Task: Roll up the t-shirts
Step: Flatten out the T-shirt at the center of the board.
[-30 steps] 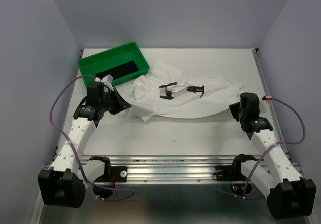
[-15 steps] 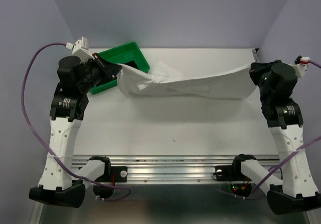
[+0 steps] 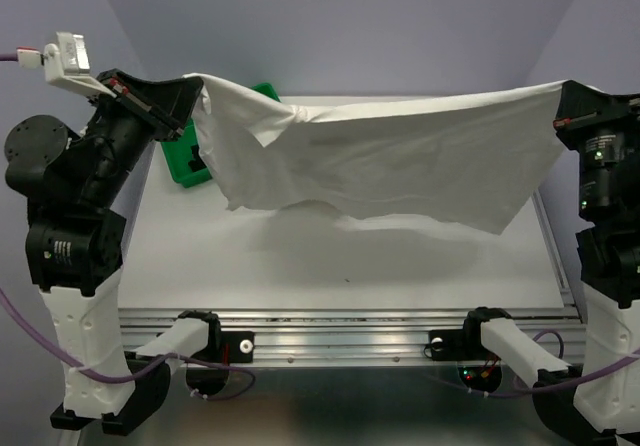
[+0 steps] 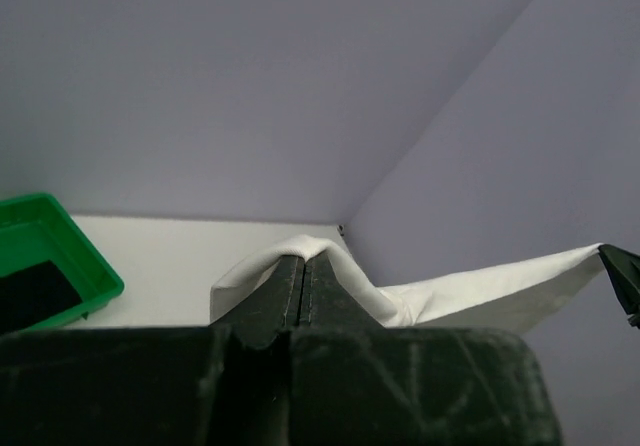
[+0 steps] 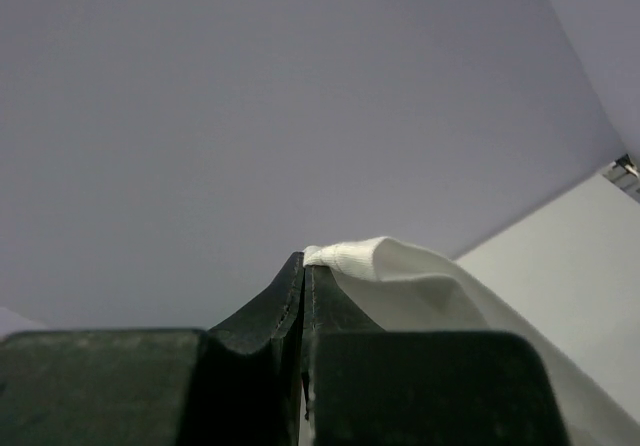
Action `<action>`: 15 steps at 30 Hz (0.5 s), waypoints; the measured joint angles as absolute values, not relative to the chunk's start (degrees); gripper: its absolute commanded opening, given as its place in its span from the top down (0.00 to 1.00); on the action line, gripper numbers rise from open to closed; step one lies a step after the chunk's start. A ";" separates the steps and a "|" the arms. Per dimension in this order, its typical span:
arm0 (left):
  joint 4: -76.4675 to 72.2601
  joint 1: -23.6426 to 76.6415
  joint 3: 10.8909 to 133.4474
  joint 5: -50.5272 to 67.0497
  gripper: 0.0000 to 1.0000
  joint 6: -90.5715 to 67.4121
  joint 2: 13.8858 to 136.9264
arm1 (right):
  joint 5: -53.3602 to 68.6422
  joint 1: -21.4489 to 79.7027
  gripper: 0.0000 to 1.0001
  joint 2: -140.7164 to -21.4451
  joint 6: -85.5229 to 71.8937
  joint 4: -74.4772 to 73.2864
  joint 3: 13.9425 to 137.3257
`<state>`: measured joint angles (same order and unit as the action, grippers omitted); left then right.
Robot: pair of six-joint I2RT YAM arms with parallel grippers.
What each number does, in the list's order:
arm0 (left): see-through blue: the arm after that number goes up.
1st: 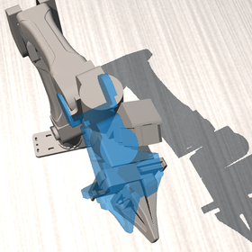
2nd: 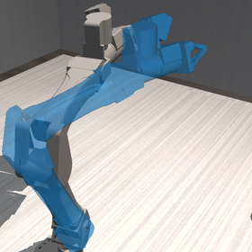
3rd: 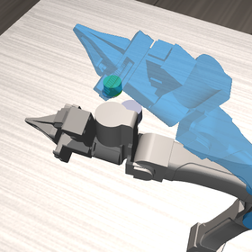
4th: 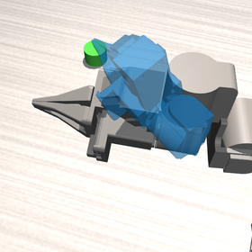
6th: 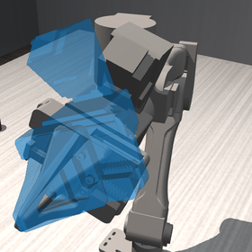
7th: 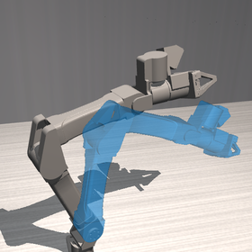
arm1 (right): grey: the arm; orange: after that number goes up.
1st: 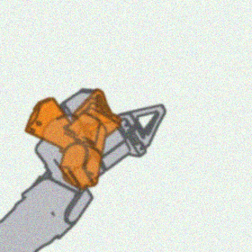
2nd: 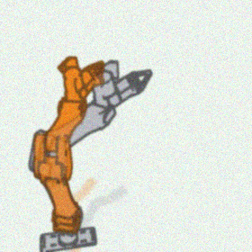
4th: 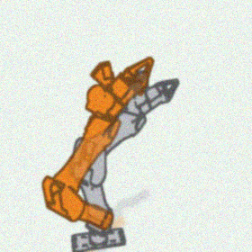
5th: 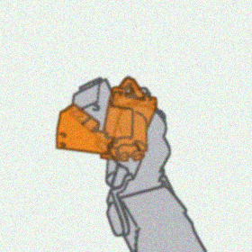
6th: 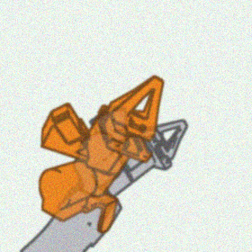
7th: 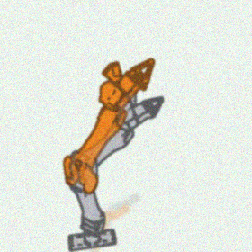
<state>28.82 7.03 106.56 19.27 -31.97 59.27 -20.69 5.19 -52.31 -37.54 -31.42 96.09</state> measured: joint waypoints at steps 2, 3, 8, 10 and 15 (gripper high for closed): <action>30.28 7.01 111.61 18.90 1.00 -31.53 59.37 | -20.58 5.19 0.99 -51.88 -36.49 -31.81 99.55; 31.16 7.03 114.43 18.74 1.00 -31.29 59.48 | -20.53 5.19 0.99 -51.68 -35.94 -32.03 101.23; 31.62 7.03 121.75 17.54 1.00 -30.57 57.63 | -20.56 5.19 0.99 -48.88 -34.57 -33.04 107.07; 31.68 7.03 122.76 17.39 1.00 -30.55 55.75 | -20.58 5.19 0.99 -47.97 -34.28 -33.41 108.20; 31.57 7.03 124.18 17.32 1.00 -30.57 53.12 | -20.88 5.19 0.99 -45.60 -33.89 -35.68 110.93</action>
